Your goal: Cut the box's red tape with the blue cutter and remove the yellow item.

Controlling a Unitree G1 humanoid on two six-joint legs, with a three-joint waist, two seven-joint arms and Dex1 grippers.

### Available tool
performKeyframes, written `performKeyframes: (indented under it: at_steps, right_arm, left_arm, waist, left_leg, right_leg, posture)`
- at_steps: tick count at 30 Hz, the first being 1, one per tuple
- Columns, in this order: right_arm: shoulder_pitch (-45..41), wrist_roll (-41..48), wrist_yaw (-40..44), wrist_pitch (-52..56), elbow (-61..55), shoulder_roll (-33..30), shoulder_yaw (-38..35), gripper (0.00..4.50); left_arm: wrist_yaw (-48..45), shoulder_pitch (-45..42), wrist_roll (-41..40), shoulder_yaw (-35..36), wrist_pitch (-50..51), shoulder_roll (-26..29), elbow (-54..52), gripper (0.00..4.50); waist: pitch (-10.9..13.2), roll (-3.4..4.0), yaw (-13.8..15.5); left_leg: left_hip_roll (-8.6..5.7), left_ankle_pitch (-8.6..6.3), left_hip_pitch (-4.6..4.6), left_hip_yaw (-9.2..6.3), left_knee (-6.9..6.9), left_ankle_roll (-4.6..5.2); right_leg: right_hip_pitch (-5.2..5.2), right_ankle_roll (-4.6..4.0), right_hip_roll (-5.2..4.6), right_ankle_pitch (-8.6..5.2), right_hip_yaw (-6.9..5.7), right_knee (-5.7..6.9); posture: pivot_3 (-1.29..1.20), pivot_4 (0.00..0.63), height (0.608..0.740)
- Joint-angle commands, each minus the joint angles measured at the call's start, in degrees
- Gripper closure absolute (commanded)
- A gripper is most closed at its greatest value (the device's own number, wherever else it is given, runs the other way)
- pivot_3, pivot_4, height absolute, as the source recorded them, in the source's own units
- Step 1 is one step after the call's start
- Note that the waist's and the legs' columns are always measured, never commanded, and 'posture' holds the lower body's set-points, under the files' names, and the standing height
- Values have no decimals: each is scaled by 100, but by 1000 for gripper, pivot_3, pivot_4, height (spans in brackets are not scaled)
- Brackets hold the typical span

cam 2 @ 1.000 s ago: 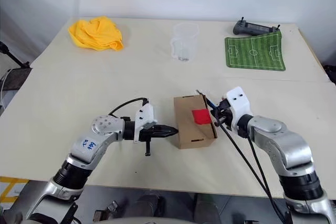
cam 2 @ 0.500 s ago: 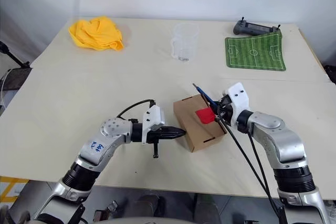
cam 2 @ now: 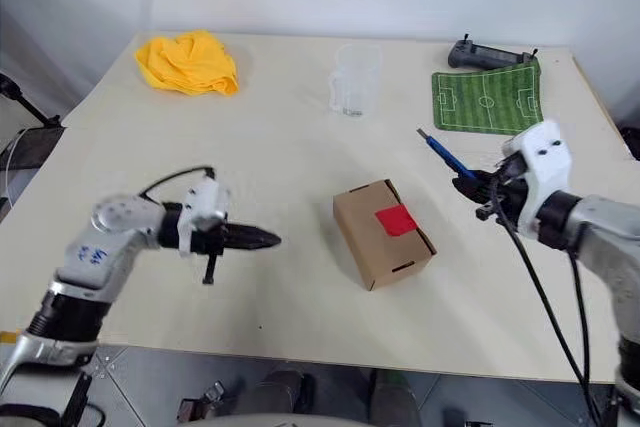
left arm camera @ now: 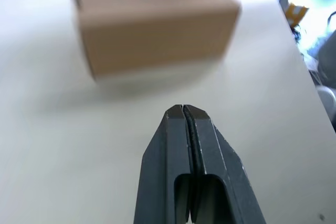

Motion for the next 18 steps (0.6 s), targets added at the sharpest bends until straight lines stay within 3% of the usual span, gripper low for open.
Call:
performKeyframes:
  at_steps: [1, 3, 6, 11, 15, 18]
  right_arm:
    - [-408, 1052, -300, 1865, -658, -226, -824, 4320]
    - [-470, 1910, -618, 2591, -806, -318, -1138, 4320]
    - [-296, 3474, -1500, 2678, -711, -565, -1427, 4320]
    - [1192, 6664, -4311, 680, -433, -2119, -1183, 4320]
    - [2166, 6988, -4857, -81, -498, -2747, -1325, 4320]
    - [2252, 6988, -5041, -891, -661, -3070, -938, 4320]
  left_arm:
    - [-93, -786, -19, -101, -454, -605, 682, 4500]
    - [-98, -1122, 162, -351, -666, -1036, 993, 4500]
    - [10, -1478, 554, -735, -993, -1525, 1332, 4500]
    - [482, -2072, 1053, -1086, -1413, -2433, 2094, 4500]
    - [871, -2347, 1484, -1284, -1645, -2885, 2477, 4500]
    - [926, -2334, 1620, -1338, -1652, -2954, 2642, 4500]
  waist:
    - [0, 0, 3]
    - [0, -1, 13]
    - [-1, -5, -1]
    - [3, -11, -14]
    - [11, -30, -21]
    - [10, -28, -39]
  left_leg:
    - [-1, -1, -1, 0, 0, 2]
    - [-2, 0, -3, 1, 0, 2]
    - [-1, -3, -7, 0, -4, 7]
    - [-5, -6, -12, 26, 0, 17]
    - [-3, 3, -9, 38, 5, 32]
    - [-7, 4, -7, 58, 6, 46]
  right_leg:
    - [0, 2, 0, 1, 0, 1]
    - [-1, 7, 0, 4, -3, 13]
    - [-3, 7, 1, 4, -8, 8]
    - [-9, 18, -3, 10, -32, 3]
    - [12, 47, 0, 26, -27, -22]
    - [12, 63, -1, 35, -7, -28]
  posture:
    - [0, 150, 740]
    - [0, 150, 740]
    - [0, 150, 740]
    - [0, 150, 740]
    - [0, 150, 740]
    - [0, 150, 740]
